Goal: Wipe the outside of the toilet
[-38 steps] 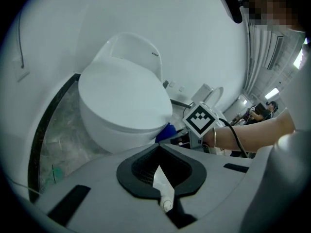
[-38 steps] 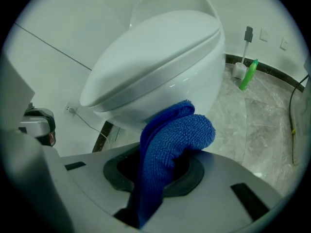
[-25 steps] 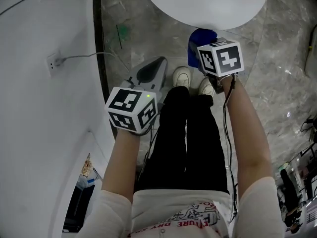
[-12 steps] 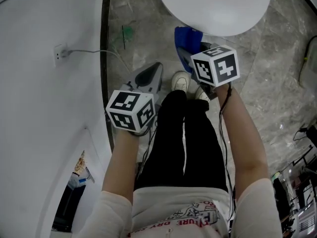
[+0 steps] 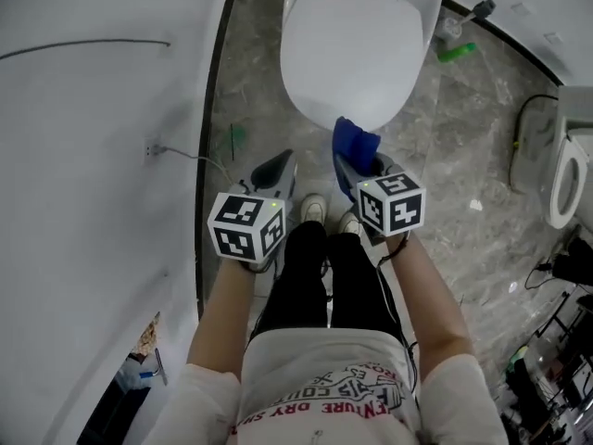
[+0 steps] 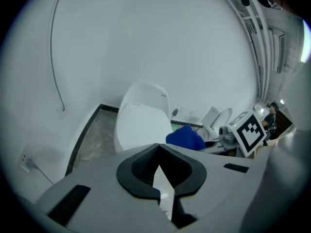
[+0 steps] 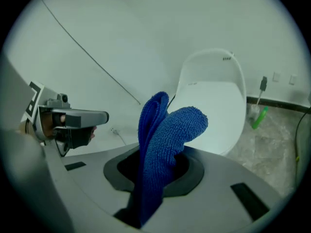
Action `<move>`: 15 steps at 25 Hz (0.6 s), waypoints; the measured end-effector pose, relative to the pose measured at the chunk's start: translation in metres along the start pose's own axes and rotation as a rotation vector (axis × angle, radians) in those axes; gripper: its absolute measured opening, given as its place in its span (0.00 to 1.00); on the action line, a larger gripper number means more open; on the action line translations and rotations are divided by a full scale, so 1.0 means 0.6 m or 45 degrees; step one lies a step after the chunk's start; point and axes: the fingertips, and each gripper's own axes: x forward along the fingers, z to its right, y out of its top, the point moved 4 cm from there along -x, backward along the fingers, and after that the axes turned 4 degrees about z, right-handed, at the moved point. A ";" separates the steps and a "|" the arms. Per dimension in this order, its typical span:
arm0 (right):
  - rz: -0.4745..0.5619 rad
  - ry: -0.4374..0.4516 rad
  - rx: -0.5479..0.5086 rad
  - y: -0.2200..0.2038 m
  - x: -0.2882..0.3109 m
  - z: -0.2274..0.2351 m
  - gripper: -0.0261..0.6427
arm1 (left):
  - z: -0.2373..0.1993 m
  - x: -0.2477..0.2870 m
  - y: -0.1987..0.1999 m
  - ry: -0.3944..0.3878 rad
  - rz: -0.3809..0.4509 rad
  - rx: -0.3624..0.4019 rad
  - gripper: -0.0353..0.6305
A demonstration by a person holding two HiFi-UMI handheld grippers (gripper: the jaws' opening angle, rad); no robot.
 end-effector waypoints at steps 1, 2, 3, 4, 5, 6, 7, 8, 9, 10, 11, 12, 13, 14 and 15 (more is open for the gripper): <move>0.043 -0.028 -0.025 0.029 -0.025 0.000 0.15 | 0.014 -0.008 0.039 -0.014 0.042 0.034 0.06; 0.080 -0.050 -0.048 0.057 -0.051 0.000 0.15 | 0.028 -0.018 0.077 -0.028 0.082 0.065 0.06; 0.106 -0.068 -0.070 0.084 -0.079 -0.003 0.15 | 0.044 -0.031 0.110 -0.041 0.115 0.091 0.06; 0.123 -0.087 -0.092 0.107 -0.108 -0.008 0.15 | 0.060 -0.046 0.138 -0.053 0.141 0.113 0.06; 0.137 -0.108 -0.113 0.129 -0.137 -0.014 0.15 | 0.075 -0.064 0.164 -0.063 0.163 0.133 0.06; 0.154 -0.132 -0.132 0.152 -0.165 -0.021 0.15 | 0.089 -0.081 0.188 -0.073 0.184 0.154 0.06; 0.177 -0.155 -0.146 0.176 -0.191 -0.030 0.15 | 0.100 -0.099 0.213 -0.080 0.206 0.175 0.06; 0.206 -0.176 -0.157 0.201 -0.216 -0.040 0.15 | 0.110 -0.116 0.237 -0.086 0.229 0.193 0.06; 0.239 -0.193 -0.168 0.225 -0.239 -0.050 0.15 | 0.118 -0.131 0.260 -0.090 0.253 0.209 0.06; 0.274 -0.207 -0.178 0.248 -0.261 -0.061 0.15 | 0.126 -0.146 0.281 -0.093 0.279 0.222 0.06; 0.311 -0.220 -0.186 0.270 -0.282 -0.072 0.15 | 0.134 -0.160 0.303 -0.097 0.304 0.234 0.06; 0.347 -0.232 -0.190 0.289 -0.305 -0.082 0.15 | 0.145 -0.174 0.324 -0.102 0.330 0.247 0.06; 0.384 -0.247 -0.191 0.307 -0.327 -0.092 0.15 | 0.157 -0.188 0.345 -0.109 0.355 0.262 0.06; 0.420 -0.267 -0.189 0.322 -0.349 -0.103 0.15 | 0.170 -0.202 0.365 -0.118 0.378 0.280 0.06; 0.451 -0.292 -0.186 0.334 -0.367 -0.115 0.15 | 0.182 -0.218 0.383 -0.127 0.398 0.300 0.06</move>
